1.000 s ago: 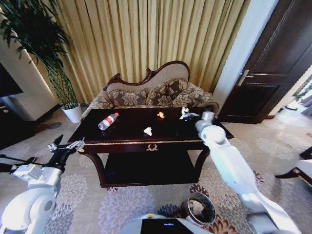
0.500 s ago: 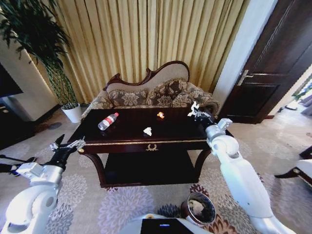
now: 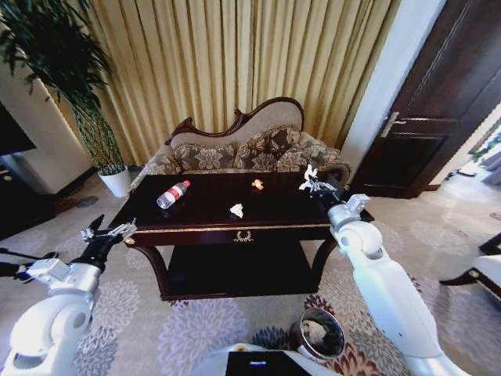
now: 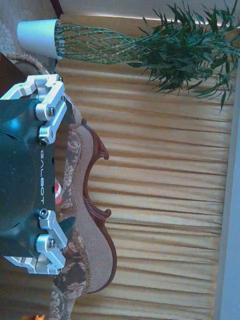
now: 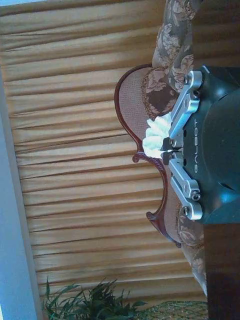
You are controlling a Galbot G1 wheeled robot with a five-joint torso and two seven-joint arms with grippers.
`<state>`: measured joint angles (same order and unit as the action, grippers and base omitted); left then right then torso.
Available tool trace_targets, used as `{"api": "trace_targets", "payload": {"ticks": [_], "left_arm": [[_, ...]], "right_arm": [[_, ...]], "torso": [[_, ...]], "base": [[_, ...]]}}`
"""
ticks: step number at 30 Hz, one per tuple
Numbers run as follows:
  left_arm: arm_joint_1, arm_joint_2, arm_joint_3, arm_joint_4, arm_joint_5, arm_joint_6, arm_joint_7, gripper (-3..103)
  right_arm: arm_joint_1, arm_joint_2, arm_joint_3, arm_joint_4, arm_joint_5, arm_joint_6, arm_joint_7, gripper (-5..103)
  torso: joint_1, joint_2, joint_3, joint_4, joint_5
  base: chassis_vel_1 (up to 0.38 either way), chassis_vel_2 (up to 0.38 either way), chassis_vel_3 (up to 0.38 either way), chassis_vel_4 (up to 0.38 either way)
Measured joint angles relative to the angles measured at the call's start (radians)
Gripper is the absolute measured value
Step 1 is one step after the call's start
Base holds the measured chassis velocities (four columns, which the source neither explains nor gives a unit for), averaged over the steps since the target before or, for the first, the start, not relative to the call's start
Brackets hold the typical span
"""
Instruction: Move to the front of the table and place the trash on the table into the trash bin.
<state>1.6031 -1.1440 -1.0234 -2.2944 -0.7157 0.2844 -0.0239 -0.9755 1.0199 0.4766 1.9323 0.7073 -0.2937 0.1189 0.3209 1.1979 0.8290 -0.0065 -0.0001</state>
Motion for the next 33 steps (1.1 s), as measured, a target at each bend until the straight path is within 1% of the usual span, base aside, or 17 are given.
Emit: {"api": "trace_targets", "payload": {"ticks": [5,17,21,25,33], "left_arm": [[0.000,0.001,-0.001,0.001,0.000,-0.001,0.001,100],[0.003,-0.001,-0.001,0.007,0.003,-0.007,0.002,100],[0.005,-0.001,-0.001,0.011,0.005,-0.013,0.002,100],[0.006,-0.001,-0.003,0.013,0.005,-0.013,0.002,100],[0.002,0.000,-0.004,0.022,0.005,-0.017,0.005,100]], "right_arm": [[-0.008,0.003,0.000,0.005,-0.008,-0.002,0.000,0],[-0.044,0.019,0.003,0.023,-0.048,0.001,0.000,0],[-0.050,0.026,-0.004,0.024,-0.057,0.010,0.000,0],[-0.051,0.028,-0.009,0.021,-0.060,0.014,0.000,0],[-0.049,0.030,-0.013,0.004,-0.070,0.022,0.000,0]], "torso": [[0.000,0.000,0.000,0.0001,0.0001],[-0.001,0.000,0.000,-0.0001,0.0002],[0.000,0.000,0.000,0.0000,0.0003],[0.000,0.000,0.000,0.0001,-0.0002],[-0.001,0.001,-0.001,0.0000,0.0002]], "base": [[0.092,-0.220,-0.087,0.190],[0.135,-0.286,-0.144,0.279],[0.168,-0.177,-0.148,0.177],[0.197,-0.196,-0.214,0.193],[0.240,-0.237,-0.270,0.224]]}}
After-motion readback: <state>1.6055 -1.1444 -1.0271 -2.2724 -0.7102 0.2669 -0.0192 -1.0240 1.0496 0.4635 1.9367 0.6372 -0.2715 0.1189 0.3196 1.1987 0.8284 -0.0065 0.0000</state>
